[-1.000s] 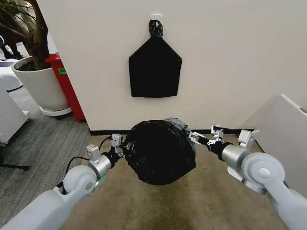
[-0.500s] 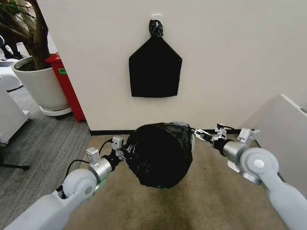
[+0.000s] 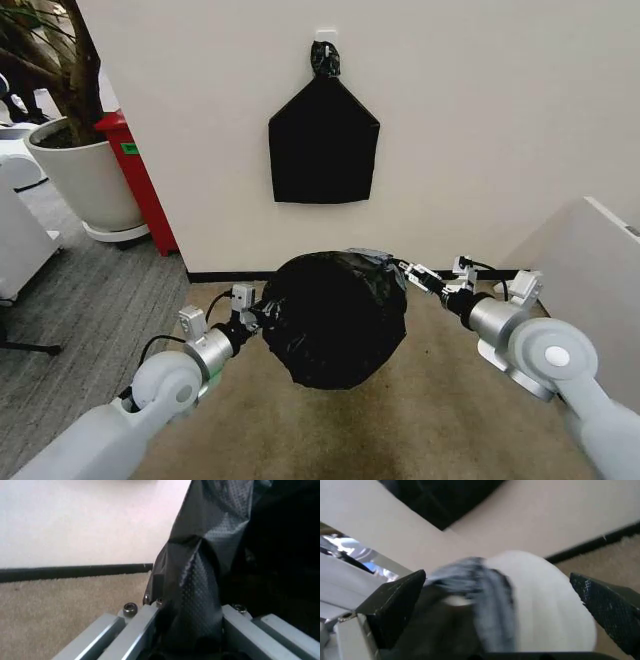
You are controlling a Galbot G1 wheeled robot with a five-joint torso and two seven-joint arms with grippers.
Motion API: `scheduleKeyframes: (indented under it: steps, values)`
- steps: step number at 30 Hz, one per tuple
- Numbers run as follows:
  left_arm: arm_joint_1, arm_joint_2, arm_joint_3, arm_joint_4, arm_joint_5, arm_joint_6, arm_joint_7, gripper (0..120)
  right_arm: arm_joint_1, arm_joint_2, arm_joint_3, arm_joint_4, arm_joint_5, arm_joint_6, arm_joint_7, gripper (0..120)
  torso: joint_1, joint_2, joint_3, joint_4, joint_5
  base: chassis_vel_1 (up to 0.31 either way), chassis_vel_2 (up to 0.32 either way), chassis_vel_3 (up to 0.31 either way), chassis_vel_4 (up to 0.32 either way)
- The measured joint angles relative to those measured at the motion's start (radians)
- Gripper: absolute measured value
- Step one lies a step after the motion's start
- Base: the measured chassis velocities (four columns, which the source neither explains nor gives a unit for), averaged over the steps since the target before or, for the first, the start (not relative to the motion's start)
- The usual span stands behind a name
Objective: Place the garbage bag over the trash bin.
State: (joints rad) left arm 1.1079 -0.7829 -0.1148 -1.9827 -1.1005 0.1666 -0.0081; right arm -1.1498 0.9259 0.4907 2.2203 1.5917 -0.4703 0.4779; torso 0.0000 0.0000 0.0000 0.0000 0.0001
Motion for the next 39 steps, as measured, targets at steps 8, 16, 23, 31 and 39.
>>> scheduleKeyframes:
  steps: [8, 16, 23, 31, 39]
  values:
    - [-0.051, -0.017, 0.036, -0.037, -0.18, 0.083, -0.36, 0, 0.071, -0.023, -0.029, 0.194, -0.08, 0.035, 0.019, 100, 0.0, 0.0, 0.0, 0.0002, -0.0002, 0.0, 0.0, 0.0, 0.0]
    - [-0.137, -0.033, 0.067, -0.097, -0.342, 0.154, -0.675, 0, 0.106, -0.069, -0.223, 0.286, -0.232, -0.043, -0.045, 86, 0.0, 0.0, 0.0, -0.0001, -0.0002, 0.0, 0.0, 0.0, 0.0]
    - [-0.183, -0.04, 0.101, -0.12, -0.349, 0.159, -0.737, 0, 0.222, -0.021, -0.518, 0.22, -0.4, -0.115, 0.153, 61, 0.0, 0.0, 0.0, 0.0001, -0.0001, 0.0, 0.0, 0.0, 0.0]
    - [-0.195, -0.062, 0.131, -0.137, -0.268, 0.16, -0.713, 0, 0.401, 0.072, -0.72, 0.098, -0.265, -0.097, 0.472, 31, 0.0, 0.0, 0.0, 0.0, -0.0003, 0.0, 0.0, 0.0, 0.0]
    - [-0.169, -0.061, 0.122, -0.155, -0.192, 0.155, -0.657, 0, 0.462, 0.16, -0.802, -0.05, -0.175, -0.049, 0.68, 3, 0.0, 0.0, 0.0, 0.0, -0.0003, 0.0, 0.0, 0.0, 0.0]
